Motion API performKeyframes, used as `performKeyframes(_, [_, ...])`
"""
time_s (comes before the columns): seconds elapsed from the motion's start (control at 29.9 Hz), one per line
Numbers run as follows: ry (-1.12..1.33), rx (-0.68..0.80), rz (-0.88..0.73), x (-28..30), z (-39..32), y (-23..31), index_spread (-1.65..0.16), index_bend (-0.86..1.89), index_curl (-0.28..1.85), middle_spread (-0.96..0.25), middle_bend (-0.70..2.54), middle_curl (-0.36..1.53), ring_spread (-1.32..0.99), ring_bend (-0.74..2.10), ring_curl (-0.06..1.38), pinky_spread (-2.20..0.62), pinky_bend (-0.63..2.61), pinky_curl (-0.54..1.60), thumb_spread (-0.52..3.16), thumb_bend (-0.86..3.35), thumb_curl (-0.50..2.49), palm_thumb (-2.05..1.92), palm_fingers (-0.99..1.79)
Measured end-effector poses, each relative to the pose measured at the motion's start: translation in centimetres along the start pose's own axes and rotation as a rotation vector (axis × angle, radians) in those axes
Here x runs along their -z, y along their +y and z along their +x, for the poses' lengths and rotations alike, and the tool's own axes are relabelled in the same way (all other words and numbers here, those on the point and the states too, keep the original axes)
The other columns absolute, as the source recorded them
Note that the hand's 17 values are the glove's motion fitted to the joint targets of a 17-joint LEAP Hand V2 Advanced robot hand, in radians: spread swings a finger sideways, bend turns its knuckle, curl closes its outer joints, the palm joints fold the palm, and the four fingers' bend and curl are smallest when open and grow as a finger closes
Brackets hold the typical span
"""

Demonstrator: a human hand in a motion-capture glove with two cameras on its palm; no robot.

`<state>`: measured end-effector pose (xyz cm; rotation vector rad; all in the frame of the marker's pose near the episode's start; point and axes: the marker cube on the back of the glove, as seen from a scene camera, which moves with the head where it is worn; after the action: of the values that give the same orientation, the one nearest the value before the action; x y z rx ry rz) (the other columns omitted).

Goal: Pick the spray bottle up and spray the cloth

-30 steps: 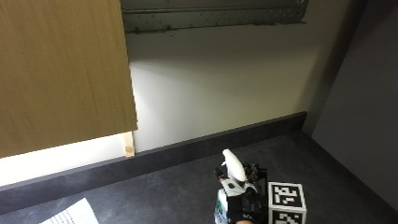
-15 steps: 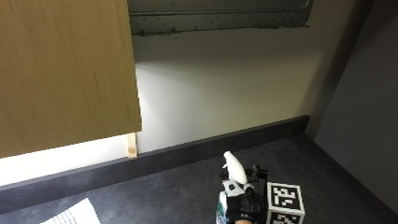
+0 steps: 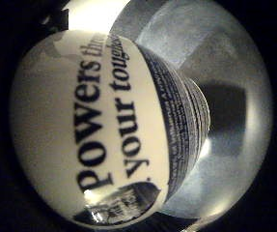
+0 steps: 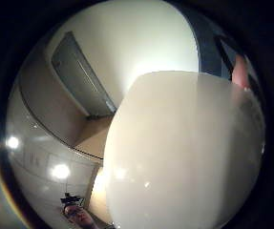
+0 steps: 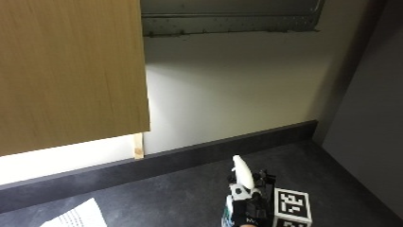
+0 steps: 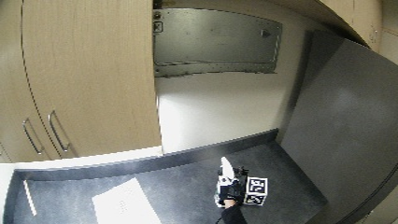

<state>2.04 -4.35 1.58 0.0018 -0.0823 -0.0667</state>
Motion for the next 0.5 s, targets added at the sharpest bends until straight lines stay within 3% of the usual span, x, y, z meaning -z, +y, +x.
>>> performKeyframes(0.17, [-0.002, 0.033, 0.046, 1.1, -0.9, -1.1, -0.16, 0.32, 0.48, -0.05, 0.46, 0.5, -0.08, 0.35, 0.4, 0.03, 0.17, 0.23, 0.91, 0.01, 0.63, 1.15, 1.04])
performKeyframes(0.5, [0.01, 0.168, 0.148, 3.3, -10.7, -0.6, -0.15, 0.28, 0.51, -0.06, 0.42, 0.52, -0.09, 0.37, 0.44, 0.02, 0.18, 0.26, 0.89, -0.01, 0.65, 1.19, 1.09])
